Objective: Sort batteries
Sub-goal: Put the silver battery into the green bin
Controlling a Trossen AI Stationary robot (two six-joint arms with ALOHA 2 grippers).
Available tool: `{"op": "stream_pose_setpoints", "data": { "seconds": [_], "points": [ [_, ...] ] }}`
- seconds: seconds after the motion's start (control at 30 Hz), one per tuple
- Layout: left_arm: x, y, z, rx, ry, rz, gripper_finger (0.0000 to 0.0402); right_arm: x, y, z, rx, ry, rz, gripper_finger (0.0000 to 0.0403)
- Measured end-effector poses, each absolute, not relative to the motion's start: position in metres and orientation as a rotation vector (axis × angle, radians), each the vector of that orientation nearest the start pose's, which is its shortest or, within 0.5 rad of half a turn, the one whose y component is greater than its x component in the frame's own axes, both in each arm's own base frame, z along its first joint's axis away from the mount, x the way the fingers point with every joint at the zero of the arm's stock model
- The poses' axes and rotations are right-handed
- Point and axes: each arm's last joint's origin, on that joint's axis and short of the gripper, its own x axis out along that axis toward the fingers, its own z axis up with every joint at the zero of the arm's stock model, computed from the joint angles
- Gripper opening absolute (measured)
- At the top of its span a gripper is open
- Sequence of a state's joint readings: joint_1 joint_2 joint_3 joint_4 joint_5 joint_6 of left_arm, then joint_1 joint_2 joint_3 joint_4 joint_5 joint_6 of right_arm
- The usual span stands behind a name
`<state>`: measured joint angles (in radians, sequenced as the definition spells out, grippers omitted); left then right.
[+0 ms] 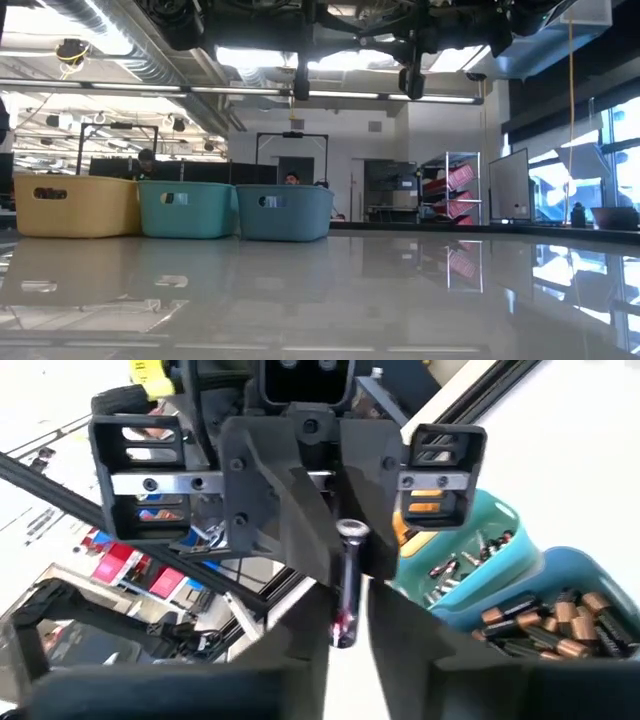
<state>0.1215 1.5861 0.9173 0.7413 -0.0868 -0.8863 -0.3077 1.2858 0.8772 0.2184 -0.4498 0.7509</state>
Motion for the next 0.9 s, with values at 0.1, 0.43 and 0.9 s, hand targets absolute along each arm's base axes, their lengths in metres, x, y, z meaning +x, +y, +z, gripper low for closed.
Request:
{"op": "stream_pose_setpoints", "data": {
  "seconds": [0.1, 0.43, 0.9],
  "points": [
    [0.344, 0.05, 0.272, -0.86, -0.155, 0.168, 0.0025, 0.277, -0.075, 0.297, 0.81, 0.221, 0.063, 0.0113],
    [0.31, 0.069, 0.281, -0.737, 0.095, 0.326, 0.0026, 0.257, -0.107, 0.295, 0.859, 0.282, 0.111, 0.0251],
    [0.238, 0.044, 0.228, -0.788, 0.829, 0.727, 0.0034, 0.239, -0.109, 0.275, 0.851, 0.478, -0.136, 0.0273]
  ]
}}
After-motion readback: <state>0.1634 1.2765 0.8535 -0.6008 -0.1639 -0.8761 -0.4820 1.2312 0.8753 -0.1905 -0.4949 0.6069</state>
